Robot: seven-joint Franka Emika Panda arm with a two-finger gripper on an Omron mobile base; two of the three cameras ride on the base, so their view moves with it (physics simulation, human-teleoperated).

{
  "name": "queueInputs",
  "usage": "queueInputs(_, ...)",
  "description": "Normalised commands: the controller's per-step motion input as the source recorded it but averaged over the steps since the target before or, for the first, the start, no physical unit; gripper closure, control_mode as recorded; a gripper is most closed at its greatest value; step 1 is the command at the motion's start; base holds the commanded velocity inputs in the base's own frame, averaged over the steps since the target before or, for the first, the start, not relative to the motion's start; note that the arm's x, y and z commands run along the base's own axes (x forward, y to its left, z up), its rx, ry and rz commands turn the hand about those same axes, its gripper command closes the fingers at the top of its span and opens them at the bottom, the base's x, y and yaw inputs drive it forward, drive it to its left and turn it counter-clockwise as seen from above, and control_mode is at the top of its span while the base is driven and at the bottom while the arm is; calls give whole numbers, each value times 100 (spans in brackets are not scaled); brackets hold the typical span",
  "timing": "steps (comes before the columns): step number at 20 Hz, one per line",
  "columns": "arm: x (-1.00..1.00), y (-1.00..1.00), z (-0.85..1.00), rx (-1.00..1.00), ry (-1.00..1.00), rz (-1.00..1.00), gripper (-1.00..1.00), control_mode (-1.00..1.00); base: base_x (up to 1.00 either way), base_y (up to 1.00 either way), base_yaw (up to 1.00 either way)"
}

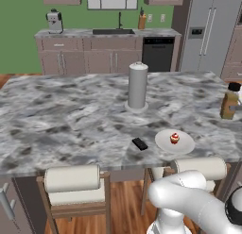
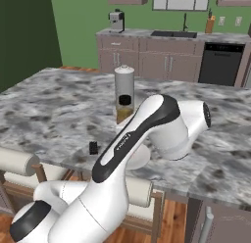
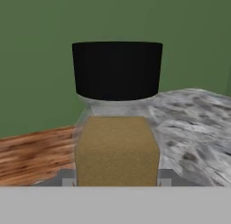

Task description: Take the cinnamon bottle from the cabinet and place it on the dining table, next to the plate with the cupcake. Then take the chocolate from the dining counter and place it on the cupcake plate.

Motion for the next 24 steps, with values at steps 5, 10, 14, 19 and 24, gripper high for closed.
queueInputs(5, 18, -15, -44, -2, 0, -8, 100, -100, 0, 0, 0)
queueInputs(10, 6, -40, -40, 8, -1, 2, 100, -100, 0, 0, 0)
queueInputs(14, 17, -22, -42, 5, -13, 11, 100, -100, 0, 0, 0)
queueInputs(19, 25, -15, -43, 8, 0, 14, 100, -100, 0, 0, 0)
queueInputs(24, 28, -1, -46, 5, 0, 8, 100, -100, 0, 0, 0)
